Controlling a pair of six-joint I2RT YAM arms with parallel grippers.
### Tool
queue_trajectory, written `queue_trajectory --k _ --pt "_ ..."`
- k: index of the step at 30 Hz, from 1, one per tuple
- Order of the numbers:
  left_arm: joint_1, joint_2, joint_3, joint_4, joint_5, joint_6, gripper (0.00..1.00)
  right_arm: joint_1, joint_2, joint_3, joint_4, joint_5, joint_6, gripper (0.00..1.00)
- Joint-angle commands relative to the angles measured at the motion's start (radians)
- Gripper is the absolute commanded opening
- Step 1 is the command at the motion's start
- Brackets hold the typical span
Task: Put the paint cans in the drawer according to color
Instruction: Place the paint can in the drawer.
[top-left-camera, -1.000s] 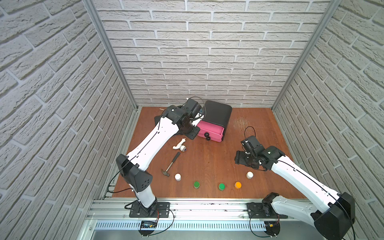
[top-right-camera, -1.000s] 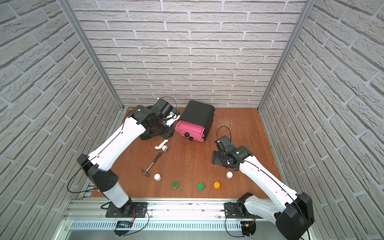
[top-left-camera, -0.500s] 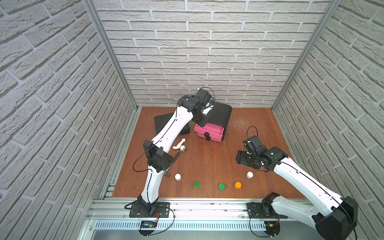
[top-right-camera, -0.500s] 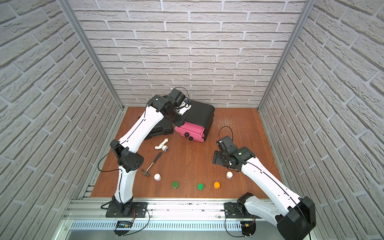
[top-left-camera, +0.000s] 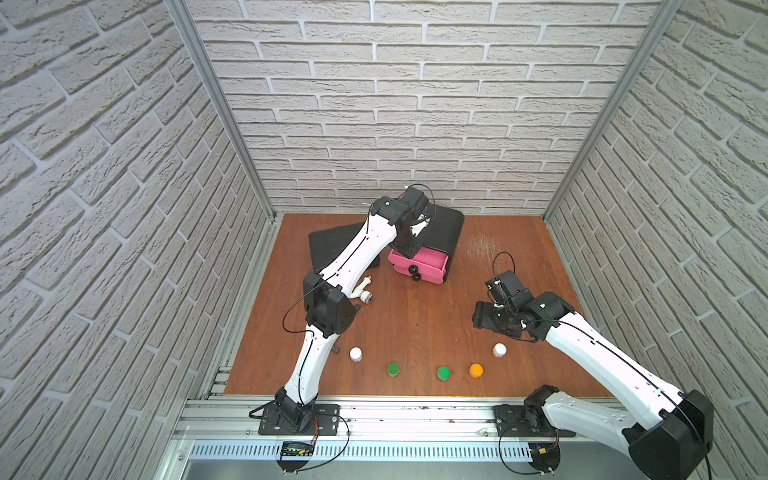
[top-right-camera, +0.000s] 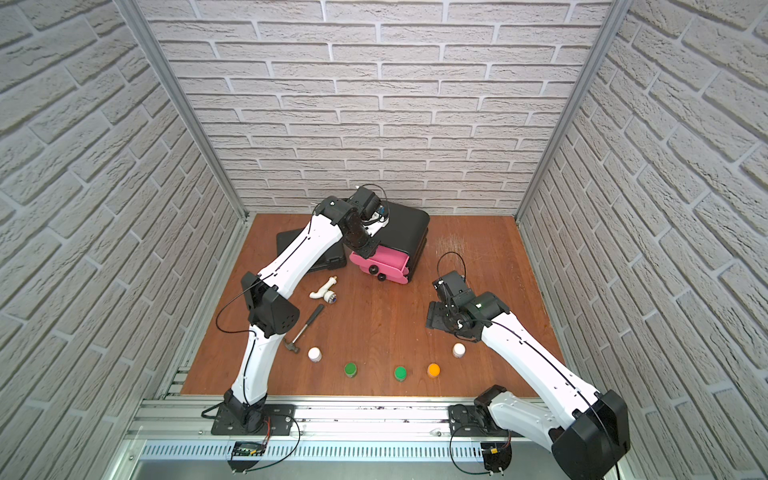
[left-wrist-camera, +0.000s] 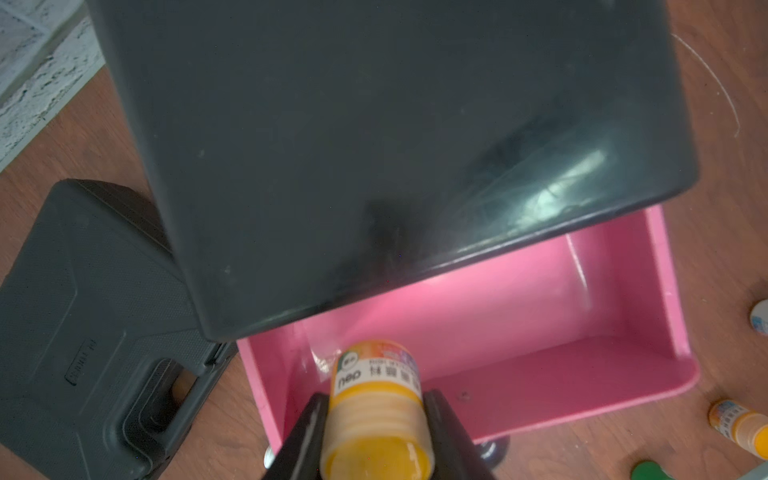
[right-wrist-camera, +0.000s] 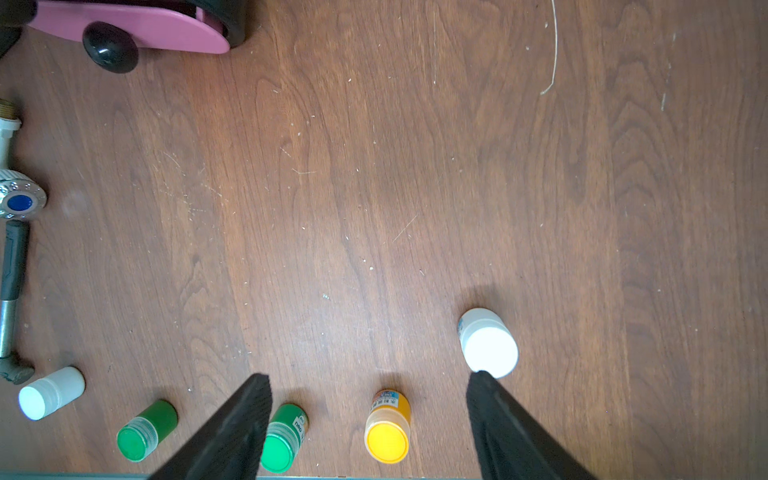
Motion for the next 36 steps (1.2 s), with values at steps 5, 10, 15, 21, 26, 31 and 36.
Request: queue_trajectory --k 5,10,15,21,26,31,36 --pt "-0.004 0.027 0.01 0.018 -0.005 -0.018 0.31 -0.012 -0.012 0.025 -0.018 0.014 -0.006 0.78" --pt "-0.002 0.029 -0.001 0.009 -0.016 -0.017 0.35 -0.013 -0.017 0.02 -0.017 0.015 -0.002 0.78" --pt "0.0 0.039 -0.001 0.025 -0.015 -0.017 0.44 -0.015 -0.011 0.023 -0.015 0.008 -0.001 0.78" --pt "0.008 0.055 0.002 0.035 -0.011 -0.019 0.5 -0.015 -0.019 0.028 -0.024 0.014 -0.002 0.78" --pt "0.007 0.031 0.012 0.059 -0.011 -0.04 0.58 -0.016 -0.027 0.029 -0.035 0.018 -0.007 0.78" --pt "-0.016 -0.1 -0.027 0.159 -0.028 -0.086 0.66 -0.016 -0.021 0.05 -0.066 0.028 -0.054 0.78" --pt "-0.025 -0.393 -0.362 0.449 -0.059 -0.217 0.71 -0.016 0.008 0.073 -0.125 -0.012 -0.132 0.77"
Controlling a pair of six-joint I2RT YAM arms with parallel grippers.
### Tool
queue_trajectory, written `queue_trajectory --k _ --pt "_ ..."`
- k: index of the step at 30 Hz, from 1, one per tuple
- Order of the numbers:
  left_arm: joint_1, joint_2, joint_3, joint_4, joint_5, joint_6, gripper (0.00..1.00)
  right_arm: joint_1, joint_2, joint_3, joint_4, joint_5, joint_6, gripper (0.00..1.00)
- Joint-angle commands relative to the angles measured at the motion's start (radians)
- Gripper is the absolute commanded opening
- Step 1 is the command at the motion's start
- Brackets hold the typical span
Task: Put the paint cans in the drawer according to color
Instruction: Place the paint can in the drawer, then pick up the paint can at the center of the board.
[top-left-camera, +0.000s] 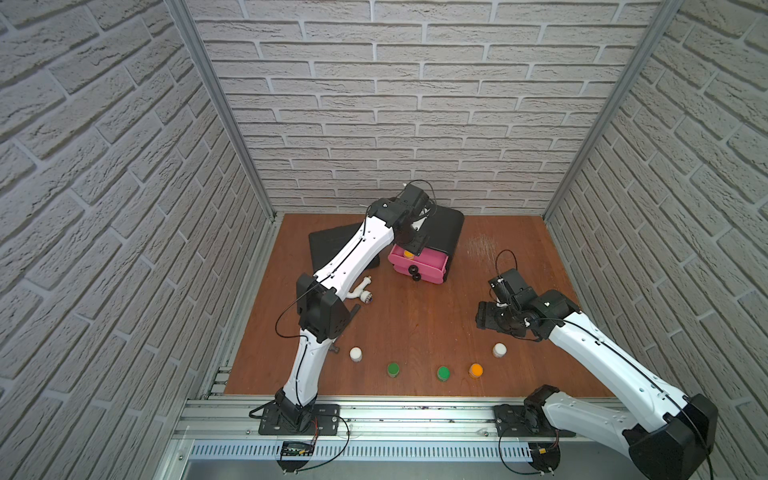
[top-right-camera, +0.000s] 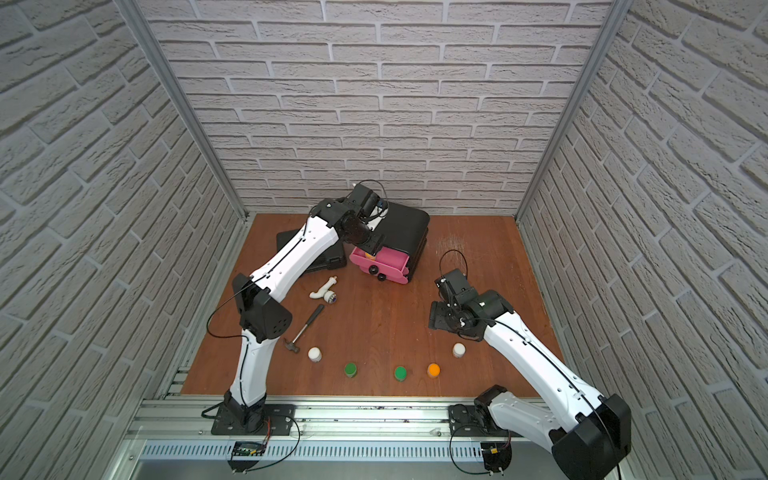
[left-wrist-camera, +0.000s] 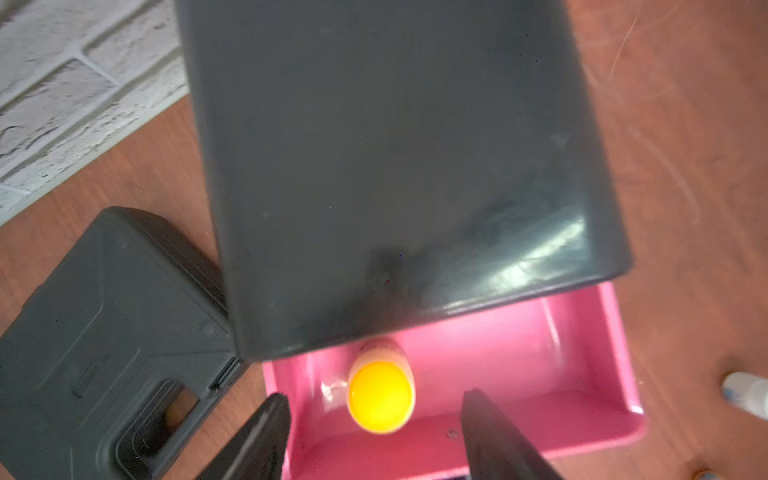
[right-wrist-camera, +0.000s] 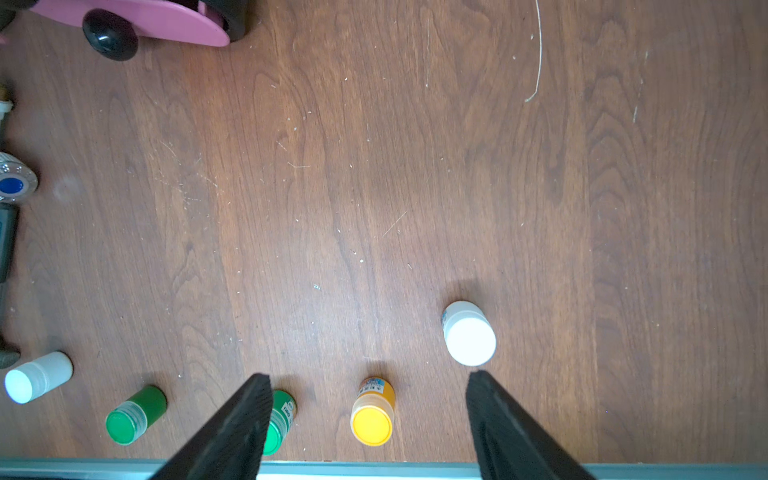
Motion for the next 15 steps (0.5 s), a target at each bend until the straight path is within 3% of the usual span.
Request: queue_trajectory --k 1,6,8,15 --pt "-0.001 -0.288 -0.247 0.296 -0.026 -0.154 0.71 -0.005 0.024 0.031 -0.077 -0.027 -0.077 0.76" --pt "0.057 -0.612 -0.754 0.605 -0.028 -0.427 0.67 0.033 0.08 0.029 -0.19 -0.075 -0.084 0.75" --pt "0.067 -0.713 -0.898 0.674 -0.05 -0.483 0.67 0.064 0.079 0.01 -0.21 -0.07 -0.058 0.77" --pt "0.158 -0.878 -1.211 0.742 -0.011 -0.69 0.66 0.141 0.074 -0.146 -0.112 -0.168 0.066 0.78"
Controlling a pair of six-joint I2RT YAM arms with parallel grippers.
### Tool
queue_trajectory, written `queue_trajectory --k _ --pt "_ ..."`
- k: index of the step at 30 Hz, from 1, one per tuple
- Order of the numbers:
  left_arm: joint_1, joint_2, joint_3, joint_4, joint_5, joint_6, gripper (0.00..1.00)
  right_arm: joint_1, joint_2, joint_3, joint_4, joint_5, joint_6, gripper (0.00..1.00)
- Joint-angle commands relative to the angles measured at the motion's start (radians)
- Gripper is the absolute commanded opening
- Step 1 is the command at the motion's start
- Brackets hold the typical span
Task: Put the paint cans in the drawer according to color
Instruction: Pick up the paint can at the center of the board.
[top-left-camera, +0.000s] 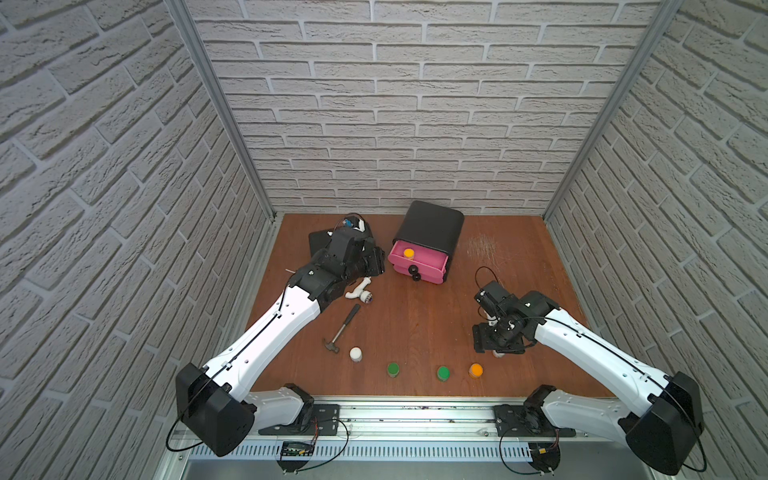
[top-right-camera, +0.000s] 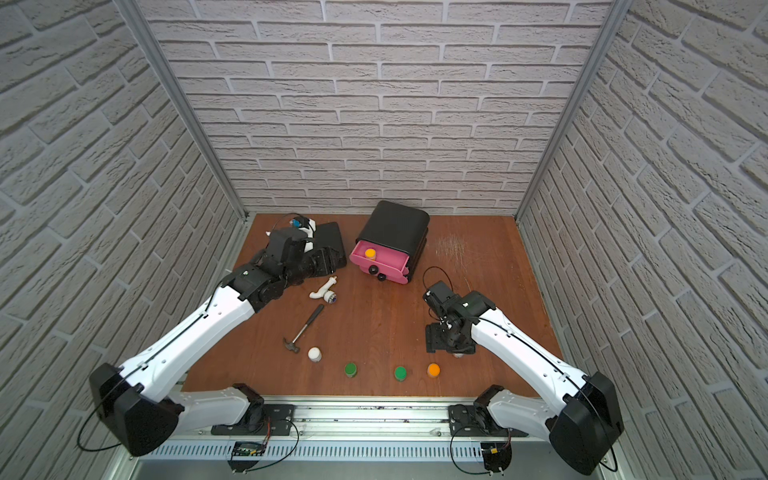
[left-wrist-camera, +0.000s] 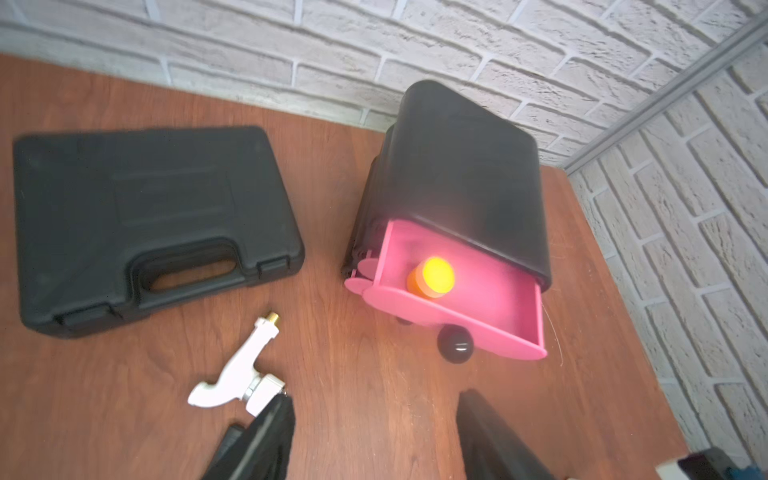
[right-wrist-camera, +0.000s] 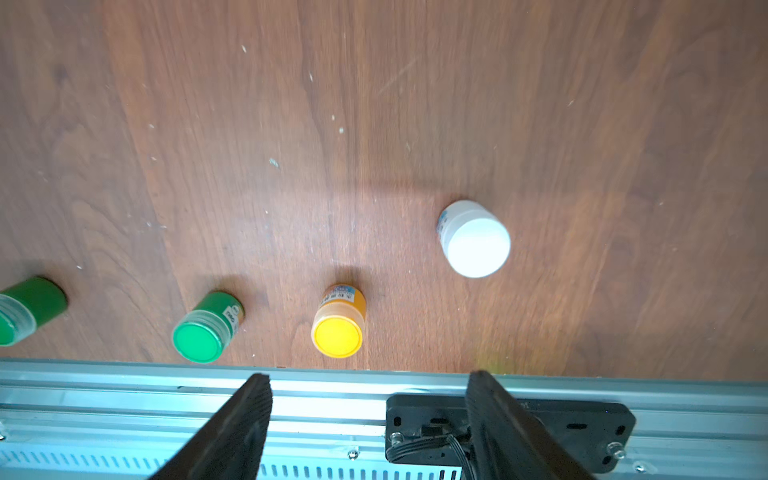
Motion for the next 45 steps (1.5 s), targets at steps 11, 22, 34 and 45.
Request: queue_trajectory --k 11,22,34,45 --pt "0.095 -0.071 -0.218 0.163 0.064 -0.218 0.64 0.077 0.028 -0.207 0.249 -0.102 0.171 0.69" --pt "0.111 -0.074 -0.24 0.177 0.088 -0.221 0.64 0.1 0.114 -0.198 0.268 -0.078 0.16 0.58" --pt "0.12 -0.063 -0.227 0.181 0.115 -0.216 0.63 0.108 0.149 -0.191 0.253 -0.064 0.145 0.32" --pt "0.121 -0.071 -0.236 0.173 0.115 -0.213 0.62 0.108 0.135 -0.077 0.134 -0.016 0.083 0.16"
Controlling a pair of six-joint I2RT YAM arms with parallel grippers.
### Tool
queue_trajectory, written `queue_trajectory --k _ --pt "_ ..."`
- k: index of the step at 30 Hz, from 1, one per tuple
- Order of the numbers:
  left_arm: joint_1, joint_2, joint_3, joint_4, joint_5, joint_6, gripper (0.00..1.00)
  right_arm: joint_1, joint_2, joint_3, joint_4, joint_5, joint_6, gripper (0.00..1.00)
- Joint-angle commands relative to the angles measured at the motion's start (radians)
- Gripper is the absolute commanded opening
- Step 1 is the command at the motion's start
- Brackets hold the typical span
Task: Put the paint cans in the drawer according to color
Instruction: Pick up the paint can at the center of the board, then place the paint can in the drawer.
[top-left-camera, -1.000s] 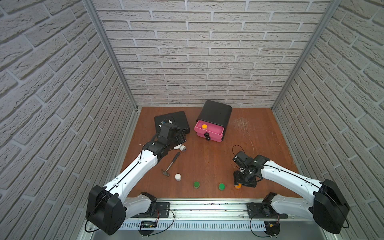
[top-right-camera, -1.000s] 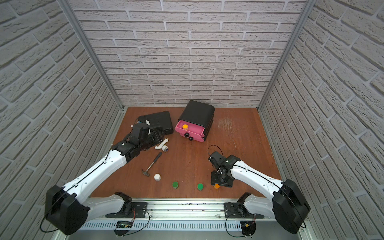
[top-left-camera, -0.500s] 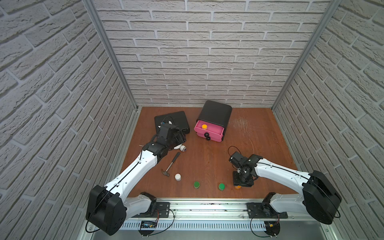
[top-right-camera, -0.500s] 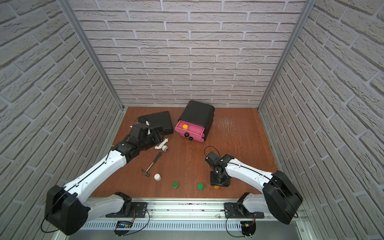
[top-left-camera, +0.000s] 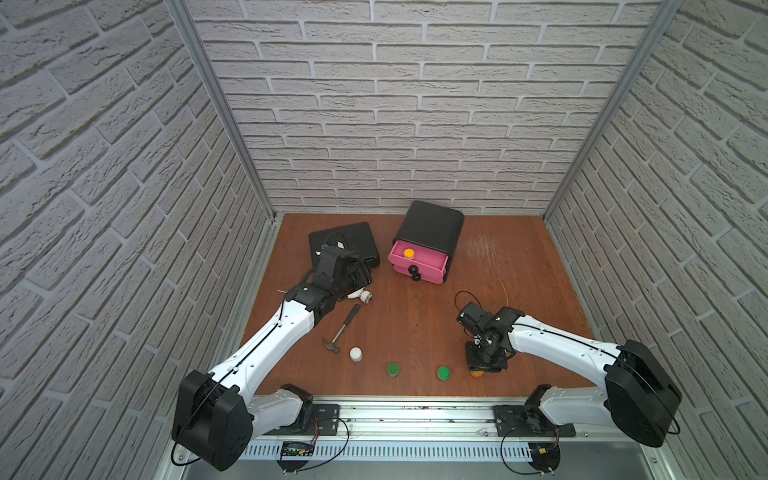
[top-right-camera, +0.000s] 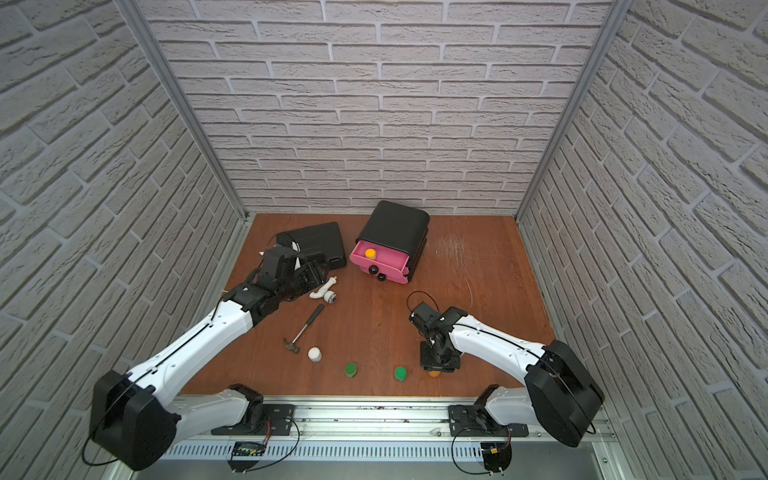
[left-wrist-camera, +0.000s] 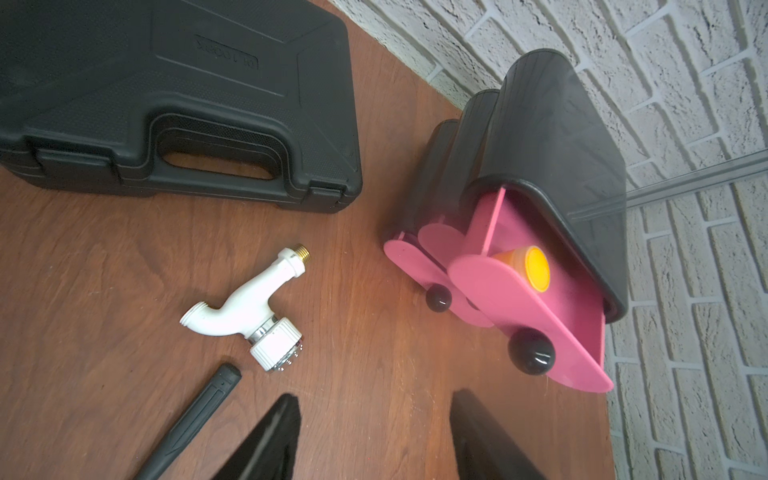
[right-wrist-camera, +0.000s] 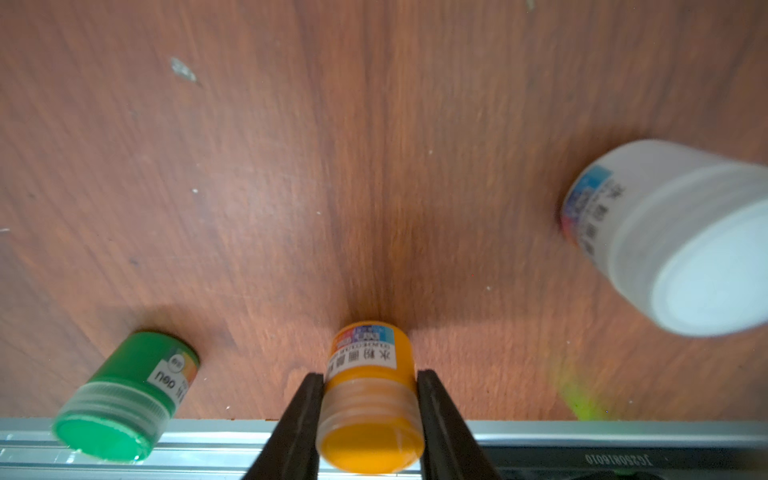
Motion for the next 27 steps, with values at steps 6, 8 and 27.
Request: queue_trajectory --k 6,8,27 --pt "0.007 -0.005 -0.023 0.049 0.014 -0.007 0.63 0.006 0.022 0.294 -0.241 0.11 -0.159 0.14" --pt "0.007 -0.003 -0.032 0.057 0.017 -0.014 0.63 0.005 0.049 0.376 -0.287 0.126 -0.195 0.14" --pt "0.005 -0.004 -0.103 0.122 0.101 -0.04 0.61 -0.15 0.533 1.314 -0.515 0.11 -0.457 0.11"
